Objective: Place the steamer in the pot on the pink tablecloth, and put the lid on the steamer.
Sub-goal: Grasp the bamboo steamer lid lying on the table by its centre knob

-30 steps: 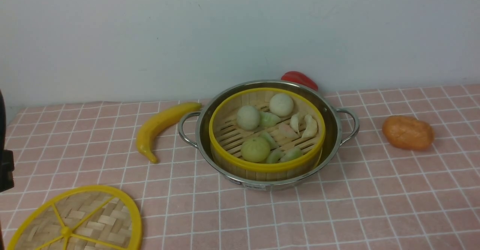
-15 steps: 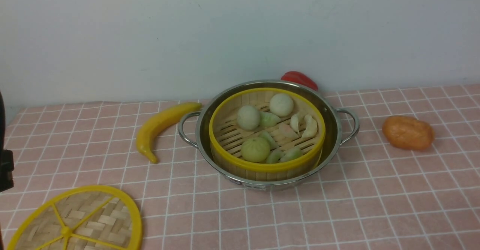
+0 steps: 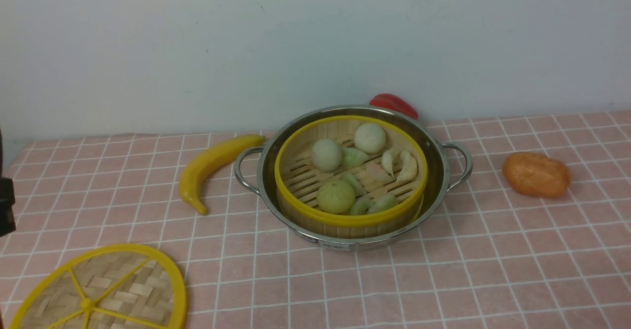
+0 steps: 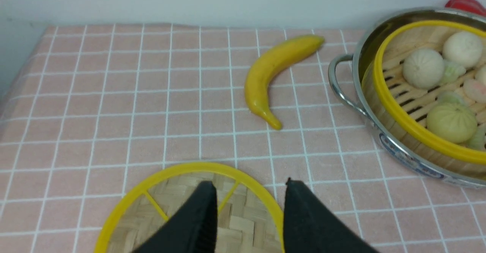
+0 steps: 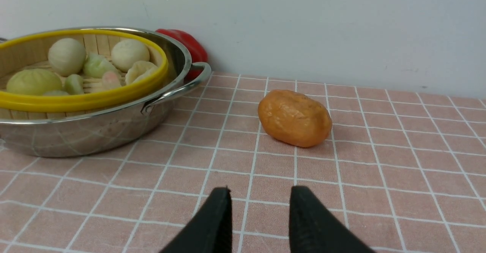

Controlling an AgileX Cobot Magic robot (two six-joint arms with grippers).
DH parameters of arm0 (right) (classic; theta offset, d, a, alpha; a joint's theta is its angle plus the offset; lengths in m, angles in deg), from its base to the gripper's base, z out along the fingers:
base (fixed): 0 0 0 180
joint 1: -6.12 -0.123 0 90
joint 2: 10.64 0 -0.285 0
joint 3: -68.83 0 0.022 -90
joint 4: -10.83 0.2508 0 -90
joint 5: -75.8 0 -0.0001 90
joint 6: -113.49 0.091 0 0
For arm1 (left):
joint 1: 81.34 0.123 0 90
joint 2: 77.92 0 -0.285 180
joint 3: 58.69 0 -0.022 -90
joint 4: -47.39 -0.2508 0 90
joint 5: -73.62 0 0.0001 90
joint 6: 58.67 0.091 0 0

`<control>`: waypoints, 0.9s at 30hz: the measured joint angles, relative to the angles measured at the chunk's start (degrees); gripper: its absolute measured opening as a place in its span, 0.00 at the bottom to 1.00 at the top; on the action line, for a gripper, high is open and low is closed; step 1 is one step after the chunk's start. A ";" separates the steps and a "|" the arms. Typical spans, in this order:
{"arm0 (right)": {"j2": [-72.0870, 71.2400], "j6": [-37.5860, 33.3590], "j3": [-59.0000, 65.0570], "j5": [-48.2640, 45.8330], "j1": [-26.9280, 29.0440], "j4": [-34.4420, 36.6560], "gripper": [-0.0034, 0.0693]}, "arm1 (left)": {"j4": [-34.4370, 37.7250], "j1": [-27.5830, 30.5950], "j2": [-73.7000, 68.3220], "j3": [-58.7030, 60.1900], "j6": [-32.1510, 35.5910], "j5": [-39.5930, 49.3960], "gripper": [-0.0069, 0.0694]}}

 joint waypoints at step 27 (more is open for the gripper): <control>0.00 0.00 0.00 0.06 0.00 0.35 0.38 | -5.02 0.00 -15.16 0.00 1.92 22.54 0.41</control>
